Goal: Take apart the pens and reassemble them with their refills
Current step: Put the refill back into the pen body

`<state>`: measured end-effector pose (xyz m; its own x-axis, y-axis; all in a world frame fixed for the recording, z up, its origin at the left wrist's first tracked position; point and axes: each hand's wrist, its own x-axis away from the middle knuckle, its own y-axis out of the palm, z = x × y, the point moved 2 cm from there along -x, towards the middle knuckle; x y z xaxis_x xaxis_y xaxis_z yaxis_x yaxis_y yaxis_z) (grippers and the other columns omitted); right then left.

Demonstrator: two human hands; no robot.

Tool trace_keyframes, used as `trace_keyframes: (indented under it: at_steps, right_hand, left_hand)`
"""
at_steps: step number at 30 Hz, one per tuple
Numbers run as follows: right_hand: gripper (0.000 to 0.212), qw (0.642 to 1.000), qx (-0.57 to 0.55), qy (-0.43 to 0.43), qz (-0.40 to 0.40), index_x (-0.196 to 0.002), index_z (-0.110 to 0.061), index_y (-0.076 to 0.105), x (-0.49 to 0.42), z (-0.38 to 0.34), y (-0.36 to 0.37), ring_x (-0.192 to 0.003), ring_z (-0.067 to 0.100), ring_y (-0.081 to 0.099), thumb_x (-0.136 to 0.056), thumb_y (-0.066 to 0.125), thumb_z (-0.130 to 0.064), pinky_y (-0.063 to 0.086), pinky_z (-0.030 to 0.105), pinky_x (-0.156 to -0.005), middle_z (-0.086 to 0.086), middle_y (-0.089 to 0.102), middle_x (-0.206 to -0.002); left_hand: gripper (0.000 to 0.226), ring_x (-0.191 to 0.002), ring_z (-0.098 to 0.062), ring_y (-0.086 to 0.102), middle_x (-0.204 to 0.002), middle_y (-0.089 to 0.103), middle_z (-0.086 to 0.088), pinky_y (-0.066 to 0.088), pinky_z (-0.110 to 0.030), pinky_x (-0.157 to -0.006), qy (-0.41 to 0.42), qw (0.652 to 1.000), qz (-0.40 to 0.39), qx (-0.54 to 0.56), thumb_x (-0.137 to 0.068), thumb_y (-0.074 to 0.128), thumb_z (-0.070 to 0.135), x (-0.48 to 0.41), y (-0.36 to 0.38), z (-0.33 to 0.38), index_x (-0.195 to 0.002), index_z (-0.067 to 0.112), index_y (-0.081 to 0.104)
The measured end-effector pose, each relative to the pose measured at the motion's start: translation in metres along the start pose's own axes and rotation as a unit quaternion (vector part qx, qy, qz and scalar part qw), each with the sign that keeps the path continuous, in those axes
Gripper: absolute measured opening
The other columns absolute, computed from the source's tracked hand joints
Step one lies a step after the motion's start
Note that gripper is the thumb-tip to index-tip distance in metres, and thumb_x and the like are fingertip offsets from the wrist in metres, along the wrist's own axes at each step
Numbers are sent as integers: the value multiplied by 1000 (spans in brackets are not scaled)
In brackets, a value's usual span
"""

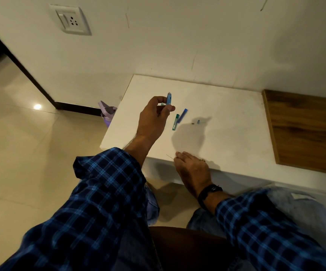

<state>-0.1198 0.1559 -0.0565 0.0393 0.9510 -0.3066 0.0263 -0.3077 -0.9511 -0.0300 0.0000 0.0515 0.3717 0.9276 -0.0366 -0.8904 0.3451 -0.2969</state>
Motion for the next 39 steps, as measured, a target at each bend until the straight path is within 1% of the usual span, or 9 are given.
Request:
trace_keyframes:
  at_steps: [2,4,6,9,13,27,31,35,39]
  right_hand:
    - [34,1000,-3,-3,15,-95,-8,76,0,-2,-2,-90,28,75,-64,91,-10,62,37,-72,12,77,-102]
    - [28,1000,-9,-5,30,-87,-8,73,-1,-4,-6,-78,27,73,-65,90,-8,59,32,-61,10,75,-91]
    - [22,999,-6,-7,43,-80,-9,68,-2,-6,-11,-66,25,66,-67,86,-5,51,28,-49,8,68,-80]
    - [21,998,13,-10,56,-74,-9,64,-4,-8,-14,-57,24,59,-66,81,0,42,27,-42,7,61,-73]
    - [22,998,22,-16,54,-73,-8,63,-4,-9,-13,-55,23,57,-65,82,1,41,26,-42,8,60,-71]
    - [21,999,-8,-11,30,-77,-10,67,-8,1,-10,-58,24,61,-69,87,-6,44,28,-45,7,66,-76]
    - [20,1000,0,-7,26,-77,-11,67,-8,0,-8,-59,24,59,-69,86,-7,42,28,-45,6,65,-77]
    - [16,999,13,-6,51,-76,-10,66,-6,-3,-10,-58,23,58,-72,82,-7,38,27,-46,6,62,-73]
    - [13,998,8,0,55,-76,-10,66,-7,-5,-7,-60,23,57,-76,79,-10,40,27,-48,6,62,-73]
  left_hand:
    - [13,-101,-6,69,-98,73,17,56,-33,-95,-2,1000,1,3,-102,58,28,0,-1,0,-114,28,53]
    - [14,-102,-10,69,-100,73,14,57,-35,-95,-3,1000,2,5,-102,58,29,-1,-1,0,-114,27,53]
    - [13,-102,-10,70,-99,73,15,57,-36,-96,-3,1000,2,5,-101,58,29,-1,-1,0,-114,28,53]
    - [14,-101,-9,69,-98,73,16,56,-37,-97,-7,1000,4,6,-101,59,29,-1,0,-1,-113,28,54]
    - [13,-99,-3,69,-97,73,16,56,-34,-96,-6,1000,6,11,-101,58,28,0,-1,0,-114,27,54]
    - [14,-101,-5,69,-102,74,11,55,-33,-99,-1,1000,1,8,-102,58,28,0,1,-2,-115,26,53]
    - [13,-96,3,67,-100,73,13,55,-31,-98,-3,1000,1,7,-102,57,26,-1,1,-2,-115,26,53]
    - [15,-99,-4,68,-101,73,12,55,-32,-97,-9,1000,1,11,-102,58,27,0,2,0,-116,25,53]
    - [14,-98,-2,67,-100,72,14,55,-34,-98,-11,1000,0,10,-102,58,27,0,1,0,-115,26,53]
